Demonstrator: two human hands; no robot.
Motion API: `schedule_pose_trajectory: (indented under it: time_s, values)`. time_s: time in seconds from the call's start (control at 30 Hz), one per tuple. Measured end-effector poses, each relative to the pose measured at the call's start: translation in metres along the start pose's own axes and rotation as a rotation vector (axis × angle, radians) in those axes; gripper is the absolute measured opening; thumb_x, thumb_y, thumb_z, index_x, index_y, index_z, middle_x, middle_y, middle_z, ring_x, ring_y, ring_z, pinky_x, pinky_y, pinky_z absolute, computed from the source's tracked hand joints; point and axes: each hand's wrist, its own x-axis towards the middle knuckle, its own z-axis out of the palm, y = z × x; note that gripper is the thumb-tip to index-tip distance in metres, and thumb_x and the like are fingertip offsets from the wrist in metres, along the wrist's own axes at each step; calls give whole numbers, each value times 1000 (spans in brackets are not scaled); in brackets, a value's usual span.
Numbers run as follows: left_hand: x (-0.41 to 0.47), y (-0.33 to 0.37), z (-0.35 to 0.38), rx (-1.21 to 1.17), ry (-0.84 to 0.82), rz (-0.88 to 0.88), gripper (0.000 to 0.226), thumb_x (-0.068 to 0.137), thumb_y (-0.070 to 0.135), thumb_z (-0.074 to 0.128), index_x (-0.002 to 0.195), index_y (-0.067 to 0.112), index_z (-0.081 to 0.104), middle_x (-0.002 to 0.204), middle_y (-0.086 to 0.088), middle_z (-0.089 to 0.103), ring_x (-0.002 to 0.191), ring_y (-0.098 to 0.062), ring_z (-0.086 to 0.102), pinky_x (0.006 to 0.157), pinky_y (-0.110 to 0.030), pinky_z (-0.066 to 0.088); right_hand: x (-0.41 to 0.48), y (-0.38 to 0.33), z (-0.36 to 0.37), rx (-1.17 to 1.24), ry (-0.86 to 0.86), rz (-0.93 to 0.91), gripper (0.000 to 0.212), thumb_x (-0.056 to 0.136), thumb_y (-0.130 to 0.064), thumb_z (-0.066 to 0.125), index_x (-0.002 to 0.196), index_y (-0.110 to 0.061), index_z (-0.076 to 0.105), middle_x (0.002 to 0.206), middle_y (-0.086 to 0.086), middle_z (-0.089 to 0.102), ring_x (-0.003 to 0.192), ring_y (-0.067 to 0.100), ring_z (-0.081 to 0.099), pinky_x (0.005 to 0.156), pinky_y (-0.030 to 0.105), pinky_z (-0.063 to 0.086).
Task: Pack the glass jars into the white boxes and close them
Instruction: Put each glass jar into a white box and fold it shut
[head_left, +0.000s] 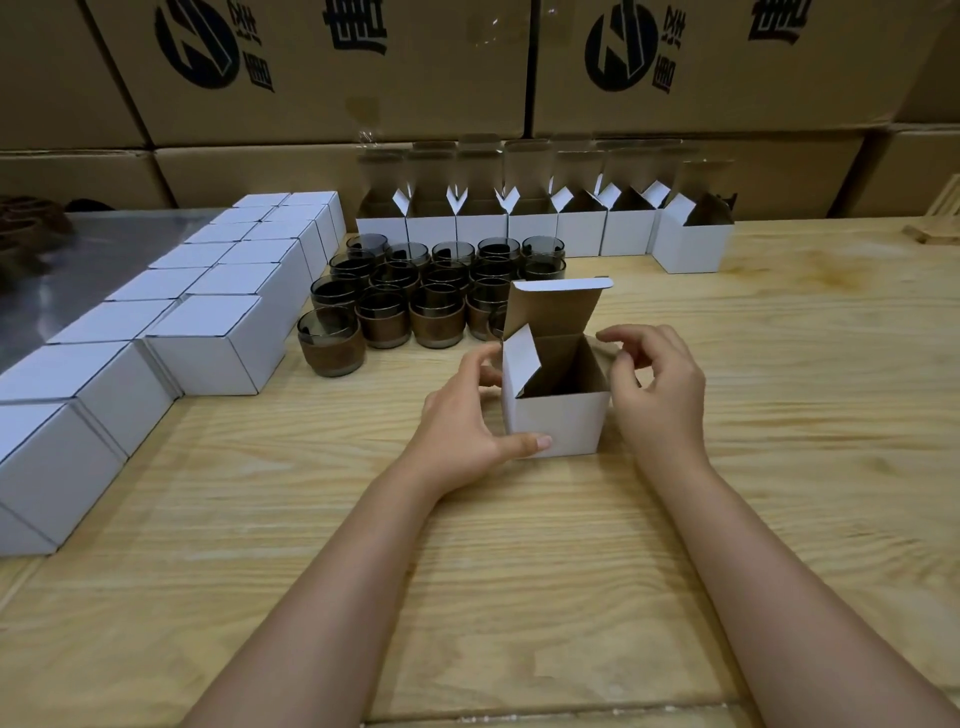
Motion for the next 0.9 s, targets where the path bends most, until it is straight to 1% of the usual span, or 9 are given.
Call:
schedule_pose_trajectory:
  time_s: [0.1,0.17,0.33,0.53,0.6,0.67,0.73,0.83,0.9]
  values:
    - [-5,5,0,-35,-19,106,108,66,60,73,139,63,-6,129,4,54,119,-13,55,101,-42,45,2,1,-3,19,-74,-16,43,79,12,47,105,-13,69,77,11,50,68,4,42,64,7,34]
    - [-8,8,1,14,21,172,99,70,69,62,136,68,-12,134,3,52,112,-11,56,92,-34,48,3,1,-6,23,-139,-39,52,79,12,45,114,-18,67,72,4,44,65,3,39,64,7,34]
    - [-11,8,-2,158,58,283,82,73,73,52,137,69,2,124,8,47,96,2,52,78,-29,51,8,1,-11,-10,-303,-19,58,83,7,43,131,-20,57,71,-5,38,65,4,38,63,9,34]
    - [-10,12,-6,137,55,294,68,69,71,57,129,63,26,117,23,46,89,0,56,71,-27,51,11,-4,-11,-143,-400,-5,62,77,-22,29,134,-17,55,76,-5,37,72,10,41,63,23,35]
    - [-10,11,-4,56,75,235,70,64,69,64,120,60,22,118,17,51,89,-7,61,73,-35,55,11,-4,-12,-168,-395,-23,63,77,-23,28,134,-16,55,75,-6,36,74,11,40,63,23,34]
    - [-9,7,-3,-52,92,133,74,57,67,71,110,57,21,119,9,52,101,-17,61,85,-43,55,10,-4,-12,-177,-382,-25,63,77,-23,28,133,-14,55,74,-7,35,73,8,38,61,19,31]
    - [-8,4,-2,-113,94,50,78,51,66,77,107,50,25,121,12,48,115,-14,53,95,-37,49,10,-5,-12,-188,-369,-15,64,77,-23,27,133,-14,55,73,-8,34,75,8,36,60,17,29]
    - [-6,2,-3,-169,70,-8,78,46,68,82,102,50,30,123,9,51,109,1,53,85,-19,44,9,-7,-14,-225,-380,-5,64,77,-24,27,135,-15,54,73,-8,34,77,9,37,60,20,29]
    - [-4,1,-2,-192,57,-22,77,48,65,83,101,52,30,124,8,52,112,-3,54,90,-24,46,11,-9,-17,-253,-422,5,57,84,-21,32,137,-17,52,75,-8,35,78,10,38,64,25,30]
